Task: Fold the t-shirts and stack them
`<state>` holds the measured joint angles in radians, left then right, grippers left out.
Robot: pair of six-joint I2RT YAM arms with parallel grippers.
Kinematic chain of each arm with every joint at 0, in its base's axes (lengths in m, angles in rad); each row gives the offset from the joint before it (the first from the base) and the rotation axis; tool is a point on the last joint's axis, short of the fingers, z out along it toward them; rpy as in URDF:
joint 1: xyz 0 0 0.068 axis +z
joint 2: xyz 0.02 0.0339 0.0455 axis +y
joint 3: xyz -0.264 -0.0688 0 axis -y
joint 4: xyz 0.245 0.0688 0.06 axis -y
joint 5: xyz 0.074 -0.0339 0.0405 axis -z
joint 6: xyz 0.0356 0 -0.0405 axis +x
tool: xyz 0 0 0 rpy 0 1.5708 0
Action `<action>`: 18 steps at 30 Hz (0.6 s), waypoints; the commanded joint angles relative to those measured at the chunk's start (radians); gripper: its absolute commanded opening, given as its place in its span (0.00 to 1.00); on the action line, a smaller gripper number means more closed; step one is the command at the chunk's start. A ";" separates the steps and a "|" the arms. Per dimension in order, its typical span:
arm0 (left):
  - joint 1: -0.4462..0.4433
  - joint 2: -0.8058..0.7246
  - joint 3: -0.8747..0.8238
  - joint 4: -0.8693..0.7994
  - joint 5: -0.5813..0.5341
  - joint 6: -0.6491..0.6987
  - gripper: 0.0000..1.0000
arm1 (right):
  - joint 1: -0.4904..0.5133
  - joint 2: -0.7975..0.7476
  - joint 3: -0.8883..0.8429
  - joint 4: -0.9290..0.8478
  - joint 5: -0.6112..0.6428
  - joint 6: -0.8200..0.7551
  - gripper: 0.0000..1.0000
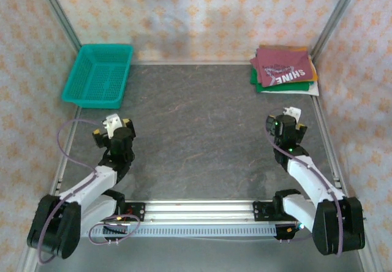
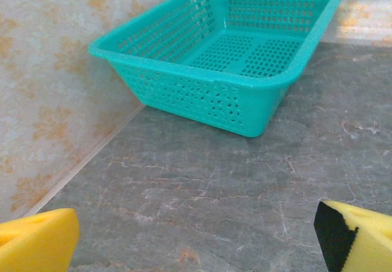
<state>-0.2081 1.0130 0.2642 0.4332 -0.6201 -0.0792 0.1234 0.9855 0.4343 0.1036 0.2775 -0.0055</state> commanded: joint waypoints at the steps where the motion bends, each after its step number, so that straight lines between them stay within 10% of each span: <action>1: 0.035 0.088 0.003 0.170 0.115 0.062 1.00 | 0.001 0.025 -0.056 0.189 0.006 0.029 0.99; 18: 0.127 0.466 0.072 0.458 0.528 0.135 1.00 | -0.102 0.474 -0.200 0.988 -0.176 -0.006 0.99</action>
<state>-0.0742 1.4708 0.3546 0.7727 -0.1883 0.0013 0.0471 1.4036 0.2806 0.8654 0.1513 -0.0200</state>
